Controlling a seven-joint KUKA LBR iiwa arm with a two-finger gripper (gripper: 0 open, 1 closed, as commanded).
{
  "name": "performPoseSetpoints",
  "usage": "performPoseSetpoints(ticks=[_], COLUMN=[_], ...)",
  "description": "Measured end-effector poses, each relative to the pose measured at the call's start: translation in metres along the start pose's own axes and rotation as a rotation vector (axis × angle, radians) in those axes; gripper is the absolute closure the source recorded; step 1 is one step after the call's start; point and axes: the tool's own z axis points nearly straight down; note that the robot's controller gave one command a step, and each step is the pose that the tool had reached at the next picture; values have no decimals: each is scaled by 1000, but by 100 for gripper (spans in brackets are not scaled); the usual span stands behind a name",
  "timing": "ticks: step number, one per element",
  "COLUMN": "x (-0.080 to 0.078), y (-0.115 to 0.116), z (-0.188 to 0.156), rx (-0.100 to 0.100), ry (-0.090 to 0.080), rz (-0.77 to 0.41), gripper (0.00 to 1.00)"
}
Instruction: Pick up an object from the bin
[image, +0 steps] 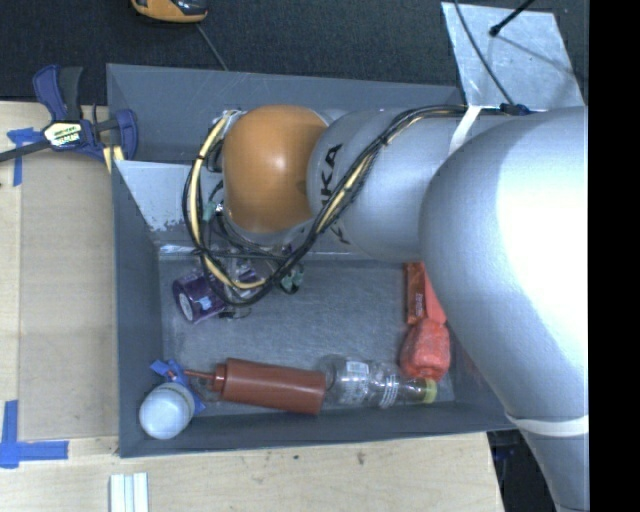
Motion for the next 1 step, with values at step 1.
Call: performPoseSetpoints(ticks=[1], x=[1], y=[0], z=[-15], rx=[-1], ry=[4], rz=[0], gripper=[100])
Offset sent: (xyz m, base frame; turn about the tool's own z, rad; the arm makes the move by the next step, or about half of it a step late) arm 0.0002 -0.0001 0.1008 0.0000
